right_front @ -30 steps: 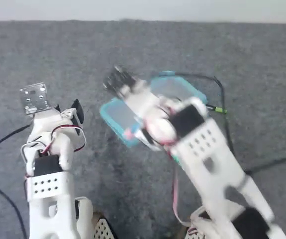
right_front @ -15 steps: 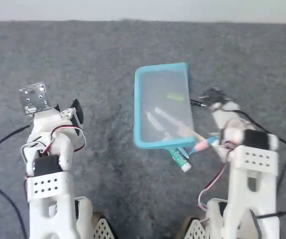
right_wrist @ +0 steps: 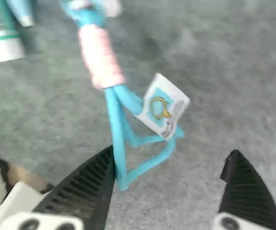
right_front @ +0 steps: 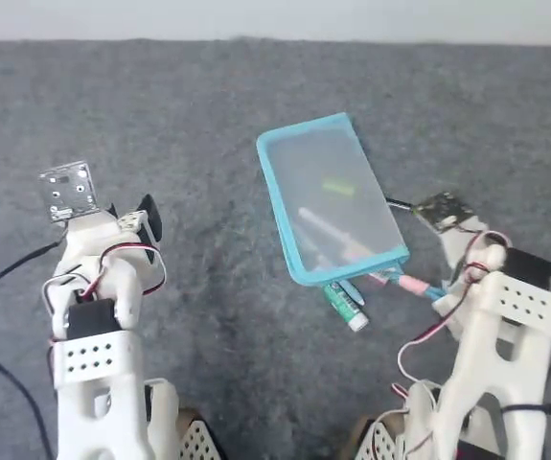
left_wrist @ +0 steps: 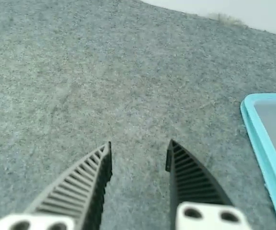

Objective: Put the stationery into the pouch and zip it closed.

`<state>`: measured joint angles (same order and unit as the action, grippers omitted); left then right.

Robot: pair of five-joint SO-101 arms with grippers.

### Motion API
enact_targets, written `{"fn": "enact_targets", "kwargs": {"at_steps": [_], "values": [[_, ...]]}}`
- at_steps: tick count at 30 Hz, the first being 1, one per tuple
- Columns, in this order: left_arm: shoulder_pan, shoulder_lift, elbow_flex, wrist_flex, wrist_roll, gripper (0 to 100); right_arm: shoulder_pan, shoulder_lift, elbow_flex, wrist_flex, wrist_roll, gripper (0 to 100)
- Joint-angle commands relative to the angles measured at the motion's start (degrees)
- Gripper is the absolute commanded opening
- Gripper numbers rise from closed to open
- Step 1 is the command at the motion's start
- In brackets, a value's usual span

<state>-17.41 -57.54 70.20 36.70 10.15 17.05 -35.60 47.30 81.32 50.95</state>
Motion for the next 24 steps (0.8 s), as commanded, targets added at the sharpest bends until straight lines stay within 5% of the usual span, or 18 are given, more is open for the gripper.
{"fn": "enact_targets", "kwargs": {"at_steps": [1, 10, 16, 24], "values": [[-0.4, -1.0, -0.8, 0.3, 0.4, 18, -6.5, 0.0, -0.5, 2.4, 0.4, 32.9], [-0.4, -1.0, -0.8, 0.1, 0.3, 18, -23.9, -0.5, -0.9, 8.8, -9.1, 32.9], [-0.2, -1.0, -0.9, 0.0, 0.3, 18, -25.3, -3.6, -5.1, 15.3, -13.3, 33.1], [-0.3, -1.0, -0.9, 0.0, 0.3, 18, -32.0, 0.5, -6.0, 8.5, -23.5, 33.2]]}}
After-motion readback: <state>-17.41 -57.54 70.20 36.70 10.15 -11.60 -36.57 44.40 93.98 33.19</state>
